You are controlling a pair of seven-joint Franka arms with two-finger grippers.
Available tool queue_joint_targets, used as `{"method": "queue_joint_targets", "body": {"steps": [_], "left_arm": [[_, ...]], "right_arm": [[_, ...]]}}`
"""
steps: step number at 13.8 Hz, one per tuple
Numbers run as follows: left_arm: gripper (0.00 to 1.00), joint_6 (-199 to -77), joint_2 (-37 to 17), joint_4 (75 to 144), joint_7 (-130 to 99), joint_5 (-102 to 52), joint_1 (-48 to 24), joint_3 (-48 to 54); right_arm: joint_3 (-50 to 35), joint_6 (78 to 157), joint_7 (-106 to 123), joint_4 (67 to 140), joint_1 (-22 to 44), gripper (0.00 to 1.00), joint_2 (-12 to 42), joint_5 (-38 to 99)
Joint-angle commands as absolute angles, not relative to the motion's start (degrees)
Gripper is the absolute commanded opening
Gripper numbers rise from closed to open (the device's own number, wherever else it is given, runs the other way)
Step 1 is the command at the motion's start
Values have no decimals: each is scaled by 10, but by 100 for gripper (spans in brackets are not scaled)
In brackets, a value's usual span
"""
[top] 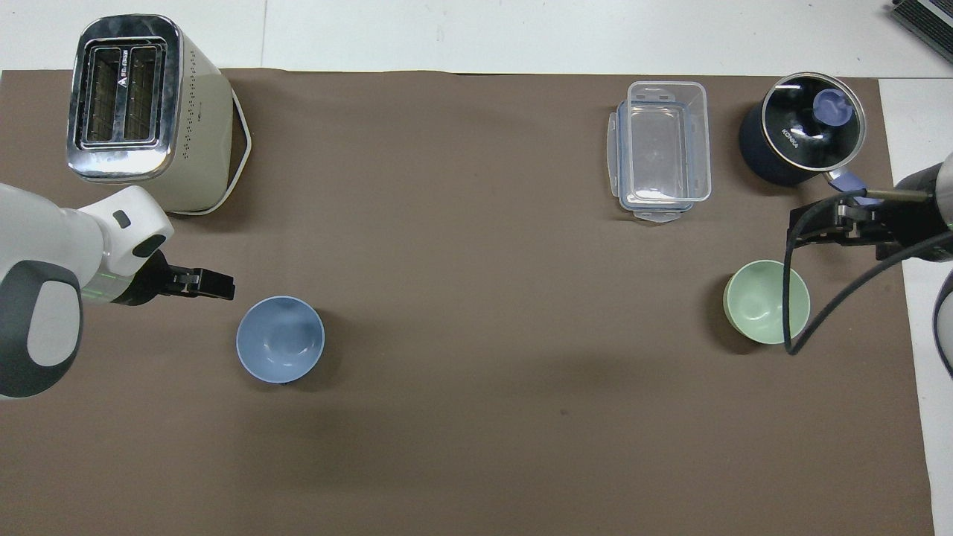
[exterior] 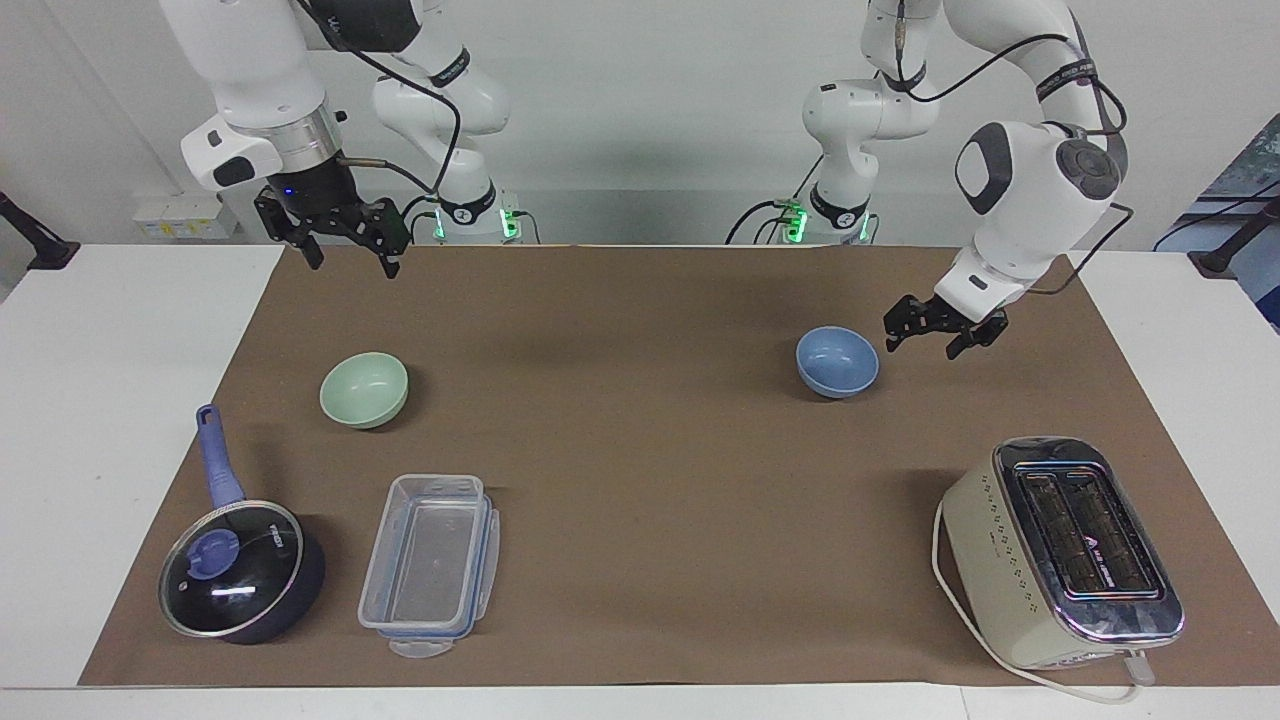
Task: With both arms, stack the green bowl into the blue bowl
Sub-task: 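Move the left gripper toward the blue bowl, then grasp the rim of the blue bowl with the left gripper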
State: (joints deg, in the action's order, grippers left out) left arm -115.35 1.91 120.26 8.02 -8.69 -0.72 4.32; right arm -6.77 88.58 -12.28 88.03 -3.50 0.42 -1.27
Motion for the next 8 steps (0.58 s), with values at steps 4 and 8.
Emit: {"method": "queue_joint_targets", "body": {"steps": [4,8], "left_arm": [[100,-1269,46,1353,120,-104,-35,41],[36,-1346,30,1402,118,-105,-59,41]], "right_arm": [[-69,881,-131,873,-42,100,6,-1],[-70,881,-128,877,-42,100,4,-1]]}}
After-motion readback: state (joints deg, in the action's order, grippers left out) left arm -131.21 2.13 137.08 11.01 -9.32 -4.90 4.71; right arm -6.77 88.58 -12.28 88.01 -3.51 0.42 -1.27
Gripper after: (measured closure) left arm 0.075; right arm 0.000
